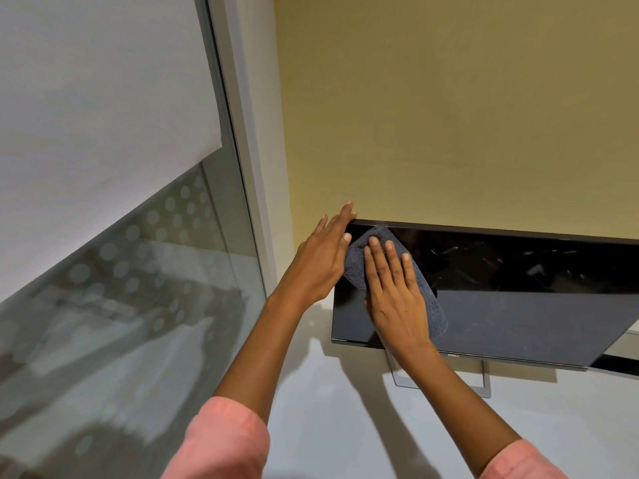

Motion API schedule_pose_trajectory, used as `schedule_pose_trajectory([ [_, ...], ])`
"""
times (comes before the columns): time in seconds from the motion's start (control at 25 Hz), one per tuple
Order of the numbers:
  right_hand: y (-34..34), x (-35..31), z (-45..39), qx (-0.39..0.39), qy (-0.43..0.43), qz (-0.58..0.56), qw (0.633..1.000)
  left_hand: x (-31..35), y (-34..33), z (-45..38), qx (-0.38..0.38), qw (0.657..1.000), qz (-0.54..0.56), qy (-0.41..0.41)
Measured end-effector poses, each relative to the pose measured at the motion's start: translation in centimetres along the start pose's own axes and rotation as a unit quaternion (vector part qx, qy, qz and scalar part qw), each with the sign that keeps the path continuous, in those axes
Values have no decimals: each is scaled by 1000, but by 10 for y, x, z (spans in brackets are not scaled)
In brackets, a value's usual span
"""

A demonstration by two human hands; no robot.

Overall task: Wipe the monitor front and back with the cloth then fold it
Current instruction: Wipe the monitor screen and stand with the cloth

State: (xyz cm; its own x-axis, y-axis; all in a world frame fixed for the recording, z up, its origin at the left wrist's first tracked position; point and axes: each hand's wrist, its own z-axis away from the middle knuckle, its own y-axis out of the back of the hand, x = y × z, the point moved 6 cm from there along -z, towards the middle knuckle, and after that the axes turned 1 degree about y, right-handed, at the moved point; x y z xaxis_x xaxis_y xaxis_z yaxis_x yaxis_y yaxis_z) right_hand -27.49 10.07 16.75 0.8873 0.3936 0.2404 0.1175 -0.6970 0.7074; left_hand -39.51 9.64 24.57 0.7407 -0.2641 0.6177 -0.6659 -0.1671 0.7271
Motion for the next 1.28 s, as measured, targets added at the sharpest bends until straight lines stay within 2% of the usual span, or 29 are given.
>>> schedule_pose_trajectory([
  [0.12, -6, -1, 12, -23, -36, -25, 999, -9, -2, -3, -16, 999, 10, -30],
  [0.2, -11, -11, 18, -36, -16, -22, 999, -14, -1, -5, -29, 998, 40, -39],
  [0.32, -14, -27, 11, -42, 31, -14, 999, -15, 4, -5, -36, 994, 102, -12],
  [0.48, -5, -29, -13, -31, 29, -4, 999, -11, 10, -3, -31, 986, 164, 21],
  [0.68, 6, -6, -14, -9, -12, -9, 1000, -11, 12, -3, -25, 983, 178, 45],
  [0.88, -4, 16, 16, -35, -103, -29, 994, -14, 10, -3, -9, 986, 164, 41],
  [0.96, -13, 13, 29, -45, -95, -25, 994, -13, 9, -2, 7, 986, 163, 30],
  [1.16, -21, -11, 29, -43, -2, -4, 999, -10, -3, -2, 49, 989, 138, 4],
  [1.28, -8, 0, 13, -18, -18, -3, 1000, -11, -9, -4, 61, 990, 124, 2],
])
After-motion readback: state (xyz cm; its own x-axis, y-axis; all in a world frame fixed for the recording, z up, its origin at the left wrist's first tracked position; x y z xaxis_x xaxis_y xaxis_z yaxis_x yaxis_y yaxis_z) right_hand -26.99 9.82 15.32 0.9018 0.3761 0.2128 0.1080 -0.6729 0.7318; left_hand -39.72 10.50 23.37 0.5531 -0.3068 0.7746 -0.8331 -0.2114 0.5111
